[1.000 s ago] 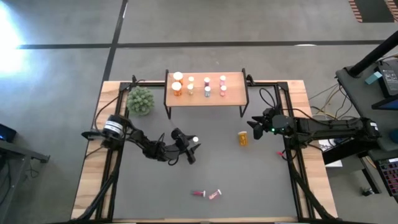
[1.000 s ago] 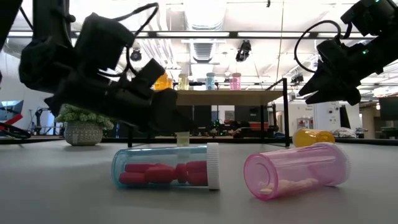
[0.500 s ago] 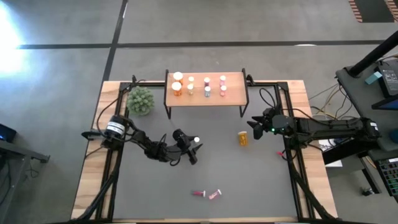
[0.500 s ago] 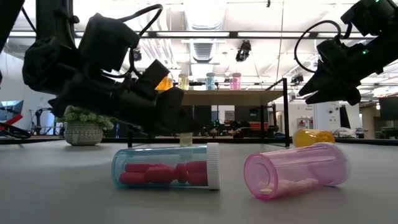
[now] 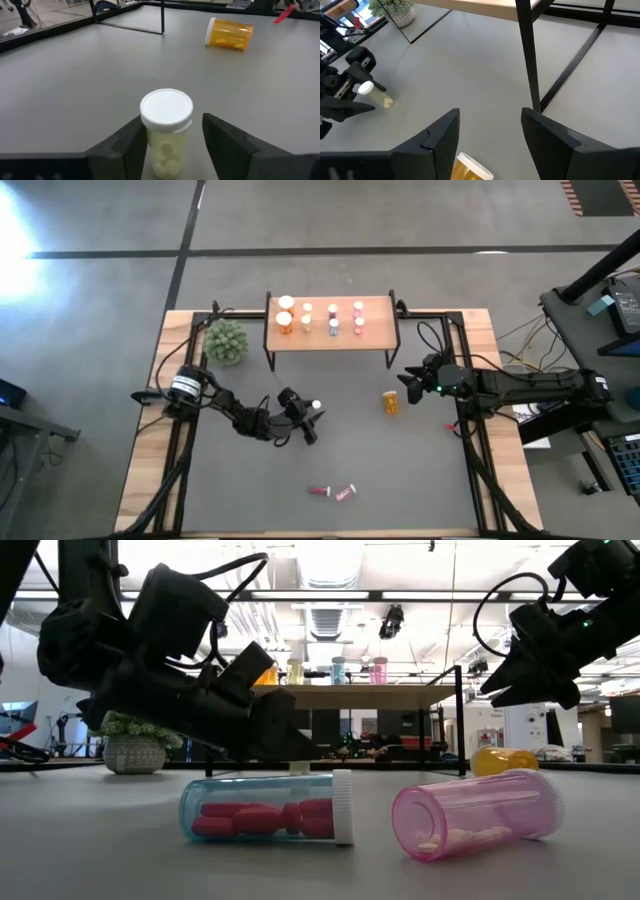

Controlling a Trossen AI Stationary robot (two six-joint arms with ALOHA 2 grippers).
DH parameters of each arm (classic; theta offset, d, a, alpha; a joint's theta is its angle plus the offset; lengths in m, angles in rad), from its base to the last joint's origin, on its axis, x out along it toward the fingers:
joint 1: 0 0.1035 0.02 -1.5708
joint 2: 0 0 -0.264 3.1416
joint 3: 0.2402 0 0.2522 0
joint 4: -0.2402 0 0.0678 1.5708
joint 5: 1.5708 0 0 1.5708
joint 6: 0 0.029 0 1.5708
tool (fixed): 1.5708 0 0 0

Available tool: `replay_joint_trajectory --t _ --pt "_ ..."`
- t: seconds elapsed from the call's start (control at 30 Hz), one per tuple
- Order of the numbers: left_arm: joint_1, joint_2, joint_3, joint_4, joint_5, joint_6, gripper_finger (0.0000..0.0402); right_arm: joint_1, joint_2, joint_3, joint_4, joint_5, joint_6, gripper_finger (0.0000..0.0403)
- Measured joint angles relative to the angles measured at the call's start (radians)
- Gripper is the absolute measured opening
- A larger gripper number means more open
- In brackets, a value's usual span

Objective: Pick and place medicine bottles onto shelf by color
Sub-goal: Put the yellow pill bottle on the shelf aligned with the other yellow pill bottles

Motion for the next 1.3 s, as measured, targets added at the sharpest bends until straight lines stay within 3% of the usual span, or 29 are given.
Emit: replay_joint_trajectory --t 0.3,0.67,0.8,0.93,1.13,1.3 --pt "0.000 -0.001 0.000 -0.005 0.000 -0.044 0.0107 0.000 0.000 0.000 0.000 0.000 0.000 0.0203" --pt "0.002 -0.064 0.008 0.037 0.001 -0.033 0.0100 0.000 0.000 0.000 0.000 0.000 0.000 0.0203" --pt "0.008 -0.131 0.043 0.021 -0.005 0.092 0.0100 0.000 0.000 0.000 0.000 0.000 0.000 0.0203" --pt "0.036 -0.224 0.088 -0.081 -0.052 0.198 0.0100 0.000 0.000 0.000 0.000 0.000 0.000 0.0203" --pt "0.137 -0.367 0.194 -0.366 -0.079 0.200 0.0100 0.000 0.000 0.000 0.000 0.000 0.000 0.0203" --pt "0.231 -0.428 0.244 -0.454 -0.096 0.193 0.0100 0.000 0.000 0.000 0.000 0.000 0.000 0.0203"
